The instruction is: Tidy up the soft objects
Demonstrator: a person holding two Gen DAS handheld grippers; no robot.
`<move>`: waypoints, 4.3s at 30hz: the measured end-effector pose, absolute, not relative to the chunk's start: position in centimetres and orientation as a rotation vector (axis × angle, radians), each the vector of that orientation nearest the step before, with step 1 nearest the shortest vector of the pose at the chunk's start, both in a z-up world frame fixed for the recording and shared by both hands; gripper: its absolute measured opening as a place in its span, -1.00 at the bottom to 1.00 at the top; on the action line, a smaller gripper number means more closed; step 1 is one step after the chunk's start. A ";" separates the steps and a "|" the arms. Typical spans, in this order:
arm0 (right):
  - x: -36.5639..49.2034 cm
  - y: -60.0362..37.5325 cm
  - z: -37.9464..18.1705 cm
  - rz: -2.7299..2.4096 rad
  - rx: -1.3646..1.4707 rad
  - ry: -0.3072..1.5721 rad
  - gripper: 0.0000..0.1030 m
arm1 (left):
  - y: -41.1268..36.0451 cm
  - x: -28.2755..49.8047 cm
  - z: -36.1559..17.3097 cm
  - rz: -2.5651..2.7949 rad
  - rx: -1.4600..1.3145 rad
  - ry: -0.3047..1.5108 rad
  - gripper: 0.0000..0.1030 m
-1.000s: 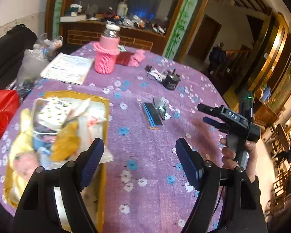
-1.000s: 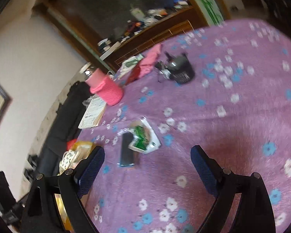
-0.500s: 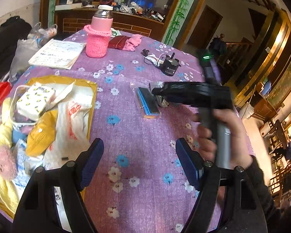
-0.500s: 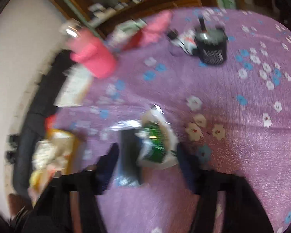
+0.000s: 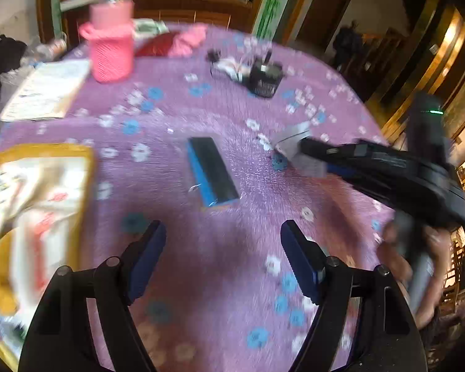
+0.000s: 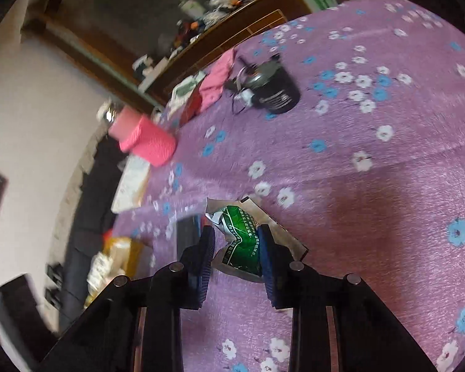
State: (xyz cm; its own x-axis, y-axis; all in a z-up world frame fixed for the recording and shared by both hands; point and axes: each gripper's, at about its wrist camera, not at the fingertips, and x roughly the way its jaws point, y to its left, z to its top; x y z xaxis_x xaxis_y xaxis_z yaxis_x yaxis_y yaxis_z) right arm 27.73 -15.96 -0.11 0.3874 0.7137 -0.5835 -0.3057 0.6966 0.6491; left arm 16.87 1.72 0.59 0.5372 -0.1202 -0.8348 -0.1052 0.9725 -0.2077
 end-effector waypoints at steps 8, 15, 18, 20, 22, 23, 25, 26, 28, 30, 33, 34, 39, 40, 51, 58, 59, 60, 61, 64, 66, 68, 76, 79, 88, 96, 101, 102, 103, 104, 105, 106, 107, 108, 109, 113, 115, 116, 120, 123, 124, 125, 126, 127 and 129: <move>26.9 -17.8 -0.1 0.664 0.519 0.958 -0.46 | -0.3 23.1 -3.5 0.145 -0.108 1.116 -0.12; 26.4 -16.7 0.8 0.691 0.496 0.946 -0.46 | 1.7 19.2 -1.7 0.112 -0.228 1.035 -0.32; 26.0 -16.0 0.9 0.705 0.470 0.937 -0.46 | 2.0 15.9 0.1 0.061 -0.255 0.997 -0.32; 25.7 -15.3 0.9 0.732 0.456 0.932 -0.46 | 2.5 13.1 1.5 0.031 -0.275 0.960 -0.32; 25.3 -14.7 1.1 0.770 0.443 0.921 -0.46 | 3.6 10.3 2.9 0.004 -0.316 0.933 -0.32; 25.0 -14.3 1.3 0.788 0.430 0.909 -0.46 | 4.1 9.2 3.5 -0.009 -0.342 0.925 -0.32; 24.2 -13.4 1.7 0.826 0.391 0.882 -0.46 | 6.3 5.8 4.5 -0.034 -0.421 0.914 -0.32; 23.6 -12.7 1.9 0.851 0.368 0.871 -0.46 | 7.6 3.8 5.0 -0.043 -0.455 0.896 -0.31; 22.8 -11.6 2.2 0.899 0.348 0.860 -0.46 | 9.5 1.2 5.6 -0.013 -0.477 0.867 -0.31; 21.4 -10.1 2.7 0.945 0.302 0.838 -0.46 | 11.7 -1.0 6.0 0.031 -0.486 0.845 -0.31; 18.9 -7.9 3.7 0.995 0.259 0.849 -0.46 | 14.7 -2.9 6.6 0.078 -0.489 0.817 -0.31; 17.9 -7.1 4.1 1.027 0.255 0.853 -0.46 | 15.5 -3.0 6.7 0.090 -0.491 0.808 -0.31; 14.4 -2.1 6.1 1.067 0.174 0.837 -0.45 | 18.9 -1.6 6.5 0.101 -0.500 0.794 -0.31; 14.4 -1.0 6.4 1.065 0.168 0.838 -0.45 | 19.2 -1.1 6.3 0.094 -0.491 0.797 -0.31; 18.7 9.2 4.6 0.897 0.124 0.907 -0.13 | 20.6 0.7 2.9 0.049 -0.407 0.833 -0.04; 16.6 8.6 6.5 0.893 0.224 0.900 0.46 | 19.8 -4.3 5.5 0.115 -0.400 0.659 0.48; 15.9 8.0 6.8 0.901 0.227 0.889 0.47 | 19.5 -5.1 5.9 0.153 -0.393 0.640 0.50; 14.9 7.4 7.2 0.911 0.232 0.875 0.52 | 19.2 -5.7 6.2 0.184 -0.374 0.628 0.50; 13.5 6.6 7.6 0.927 0.239 0.852 0.55 | 19.0 -6.2 6.4 0.210 -0.360 0.619 0.50; 8.5 4.5 7.8 0.961 0.197 0.794 0.59 | 18.6 -8.0 6.6 0.282 -0.358 0.617 0.50; 6.0 3.8 7.4 0.958 0.172 0.774 0.64 | 18.1 -9.0 6.5 0.291 -0.357 0.619 0.50; 3.6 2.8 7.0 0.939 0.148 0.757 0.68 | 17.7 -9.8 6.3 0.308 -0.348 0.641 0.50; -1.8 0.2 7.4 0.802 0.068 0.730 0.69 | 15.5 -12.3 5.5 0.368 -0.280 0.672 0.50; -2.7 -0.2 7.6 0.790 0.068 0.734 0.69 | 14.9 -13.1 5.5 0.375 -0.263 0.668 0.50; -5.0 -1.3 8.9 0.741 0.006 0.704 0.69 | 14.9 -14.0 5.3 0.385 -0.252 0.672 0.50; -5.0 -1.5 8.8 0.734 -0.022 0.703 0.69 | 15.1 -13.0 4.2 0.414 -0.234 0.707 0.50; -4.5 -1.6 8.5 0.724 -0.037 0.708 0.69 | 15.3 -12.1 3.5 0.406 -0.241 0.737 0.50; -4.4 -1.6 8.5 0.722 -0.042 0.705 0.69 | 15.4 -11.8 3.3 0.402 -0.239 0.747 0.50; -4.3 -1.6 8.4 0.717 -0.048 0.702 0.69 | 15.4 -11.7 3.2 0.400 -0.237 0.753 0.50; -4.2 -1.6 8.4 0.716 -0.053 0.700 0.69 | 15.4 -11.5 3.2 0.401 -0.234 0.758 0.50; -4.1 -1.5 8.3 0.716 -0.058 0.699 0.69 | 15.4 -11.3 3.1 0.403 -0.227 0.760 0.50; -3.9 -1.4 8.3 0.719 -0.060 0.699 0.69 | 15.5 -11.2 3.1 0.405 -0.222 0.761 0.50; -3.8 -1.4 8.2 0.722 -0.062 0.700 0.69 | 15.5 -11.1 3.1 0.409 -0.220 0.761 0.50; -3.6 -1.4 8.1 0.723 -0.065 0.701 0.69 | 15.5 -11.0 3.1 0.414 -0.222 0.759 0.50; -3.5 -1.3 8.0 0.724 -0.067 0.702 0.69 | 15.6 -10.9 3.1 0.413 -0.222 0.761 0.50; -2.7 -1.2 7.9 0.726 -0.065 0.707 0.69 | 15.7 -10.4 3.0 0.415 -0.202 0.775 0.50; -2.4 -1.1 7.9 0.725 -0.063 0.704 0.69 | 15.9 -10.1 3.0 0.420 -0.198 0.782 0.50; -2.3 -1.0 7.9 0.727 -0.066 0.706 0.69 | 16.0 -10.0 2.9 0.420 -0.201 0.783 0.50; -1.8 -0.7 7.4 0.736 -0.073 0.717 0.69 | 16.4 -9.6 2.6 0.430 -0.207 0.796 0.50; -1.5 -0.3 7.3 0.740 -0.076 0.725 0.69 | 16.9 -9.4 2.3 0.416 -0.227 0.808 0.50; -1.5 -0.1 7.2 0.745 -0.080 0.727 0.69 | 17.1 -9.2 2.2 0.417 -0.233 0.809 0.50; -1.4 0.1 7.2 0.749 -0.085 0.726 0.69 | 17.1 -9.1 2.1 0.412 -0.232 0.811 0.50; -1.4 0.3 7.2 0.749 -0.091 0.725 0.69 | 17.1 -9.0 2.1 0.398 -0.231 0.811 0.50; -1.3 0.4 7.2 0.749 -0.094 0.725 0.69 | 17.2 -9.0 2.0 0.391 -0.231 0.808 0.50; -1.1 0.8 7.0 0.757 -0.096 0.730 0.69 | 17.2 -9.0 2.0 0.376 -0.228 0.802 0.50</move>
